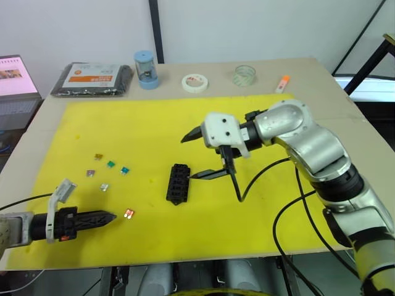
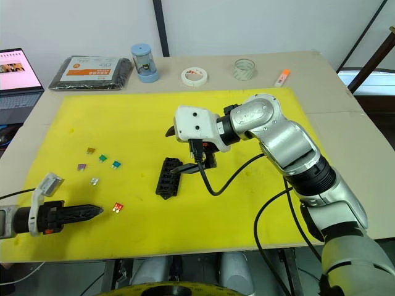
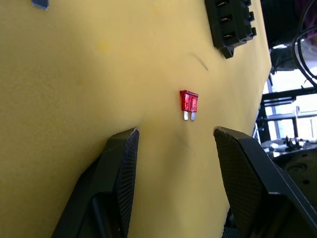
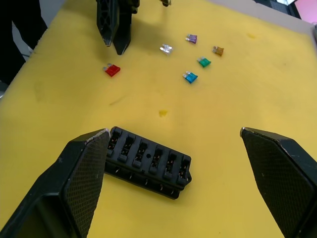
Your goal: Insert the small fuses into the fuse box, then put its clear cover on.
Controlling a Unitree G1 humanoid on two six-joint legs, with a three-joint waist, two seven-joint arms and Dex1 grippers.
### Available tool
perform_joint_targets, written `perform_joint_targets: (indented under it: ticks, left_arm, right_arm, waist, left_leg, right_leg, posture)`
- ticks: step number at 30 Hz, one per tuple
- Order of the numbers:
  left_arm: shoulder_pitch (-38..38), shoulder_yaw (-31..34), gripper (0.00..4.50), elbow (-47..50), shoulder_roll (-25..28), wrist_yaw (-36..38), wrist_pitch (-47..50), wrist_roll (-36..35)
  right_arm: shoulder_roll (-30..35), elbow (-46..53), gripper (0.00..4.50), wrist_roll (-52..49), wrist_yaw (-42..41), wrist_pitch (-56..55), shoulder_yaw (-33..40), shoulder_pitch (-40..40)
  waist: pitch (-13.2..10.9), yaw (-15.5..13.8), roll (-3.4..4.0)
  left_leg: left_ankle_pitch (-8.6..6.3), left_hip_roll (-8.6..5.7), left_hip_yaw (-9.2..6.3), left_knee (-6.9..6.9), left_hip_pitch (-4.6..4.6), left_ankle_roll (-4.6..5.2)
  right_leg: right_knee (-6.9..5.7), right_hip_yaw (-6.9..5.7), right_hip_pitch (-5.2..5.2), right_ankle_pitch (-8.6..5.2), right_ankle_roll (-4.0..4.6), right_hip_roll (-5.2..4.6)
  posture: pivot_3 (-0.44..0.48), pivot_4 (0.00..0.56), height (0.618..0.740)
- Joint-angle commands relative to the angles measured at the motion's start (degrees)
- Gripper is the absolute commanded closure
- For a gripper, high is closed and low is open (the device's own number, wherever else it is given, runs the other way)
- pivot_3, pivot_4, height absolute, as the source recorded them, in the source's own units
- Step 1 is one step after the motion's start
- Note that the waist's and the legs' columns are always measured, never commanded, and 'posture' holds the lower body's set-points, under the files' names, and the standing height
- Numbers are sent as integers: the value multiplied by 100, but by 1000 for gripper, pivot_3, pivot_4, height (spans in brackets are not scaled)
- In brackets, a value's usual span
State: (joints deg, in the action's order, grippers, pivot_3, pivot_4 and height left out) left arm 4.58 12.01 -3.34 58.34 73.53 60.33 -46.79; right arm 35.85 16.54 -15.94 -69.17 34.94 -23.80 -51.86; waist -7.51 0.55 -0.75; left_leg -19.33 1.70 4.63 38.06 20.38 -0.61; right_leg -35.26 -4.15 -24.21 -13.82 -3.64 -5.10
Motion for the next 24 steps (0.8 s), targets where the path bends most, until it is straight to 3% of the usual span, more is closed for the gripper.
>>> perform_joint_targets:
  ticks: [1,8,24]
  left_arm:
    - [-134,-412,1944,37,-149,25,16,144]
    - [-699,-696,1944,20,-386,38,117,251]
    - [-1064,-866,1944,395,-705,49,286,236]
  right_arm:
    - [-28,84,0,13,9,-50,120,-118]
    - [21,168,0,-6,22,9,130,-58]
    - [38,208,0,-12,29,46,131,-33]
  waist:
    - [0,-4,1]
    - [-7,-146,15]
    - [-8,-147,18]
  left_leg:
    - [0,-1,0,1,0,1]
    - [-10,-11,-8,11,0,20]
    - [-25,-78,-42,25,-2,54]
  right_leg:
    - [1,0,1,0,0,0]
    - [5,-1,17,0,0,-2]
    - [16,-6,65,-1,-1,-52]
  posture:
    - [0,150,740]
    - [0,150,740]
    - [0,150,740]
